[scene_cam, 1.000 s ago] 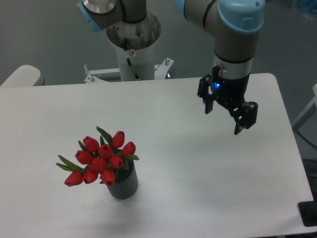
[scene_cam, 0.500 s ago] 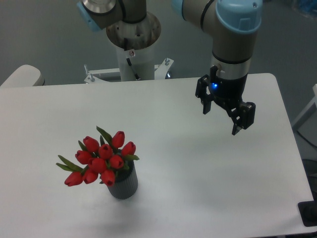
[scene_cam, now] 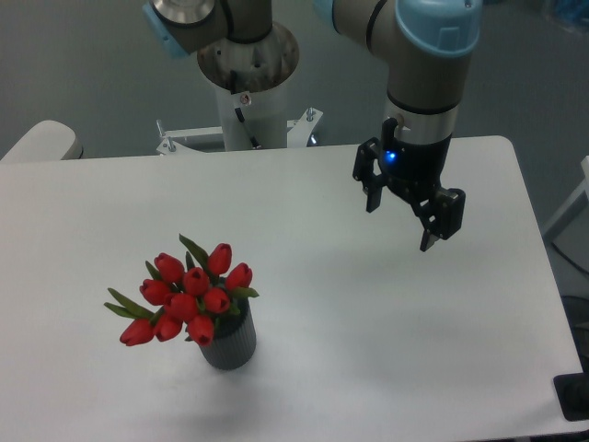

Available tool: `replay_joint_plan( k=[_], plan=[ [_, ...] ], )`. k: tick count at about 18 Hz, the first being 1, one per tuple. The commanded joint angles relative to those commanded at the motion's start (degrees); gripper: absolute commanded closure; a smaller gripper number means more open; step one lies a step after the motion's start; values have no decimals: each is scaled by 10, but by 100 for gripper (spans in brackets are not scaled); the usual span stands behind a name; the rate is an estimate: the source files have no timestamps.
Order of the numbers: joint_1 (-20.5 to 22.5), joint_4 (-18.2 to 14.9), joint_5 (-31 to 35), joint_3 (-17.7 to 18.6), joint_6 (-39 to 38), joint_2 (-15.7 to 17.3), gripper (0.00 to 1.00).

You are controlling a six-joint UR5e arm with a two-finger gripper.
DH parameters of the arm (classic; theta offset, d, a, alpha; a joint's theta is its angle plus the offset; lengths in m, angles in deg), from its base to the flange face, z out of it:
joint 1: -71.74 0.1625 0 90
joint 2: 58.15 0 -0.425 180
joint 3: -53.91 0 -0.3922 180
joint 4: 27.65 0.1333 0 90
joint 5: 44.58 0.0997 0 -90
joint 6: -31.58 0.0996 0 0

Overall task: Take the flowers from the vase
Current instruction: 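Move the open gripper toward the red tulip stems above the vase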

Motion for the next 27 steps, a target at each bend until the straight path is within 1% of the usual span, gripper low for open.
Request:
replay_joint_plan(
  k=[7,9,11,14,15,17,18,21,24,25,27],
  plan=[
    [-1,1,-35,4,-61,0,0],
    [-3,4,-35,19,-81,7,0],
    [-4,8,-35,37,-84,18,0],
    [1,34,-48,68,-95,25,0],
    [2,40,-70,76,-107,25,0],
    [2,63,-117,90,-139,29,0],
    [3,74,-129,100,-151,31,0],
    [-1,120,-157,141,-170,38,0],
    [-3,157,-165,177,-178,47,0],
    [-2,163,-178,185,-178,47,0],
    [4,163,-235,202,-178,47,0]
  ],
)
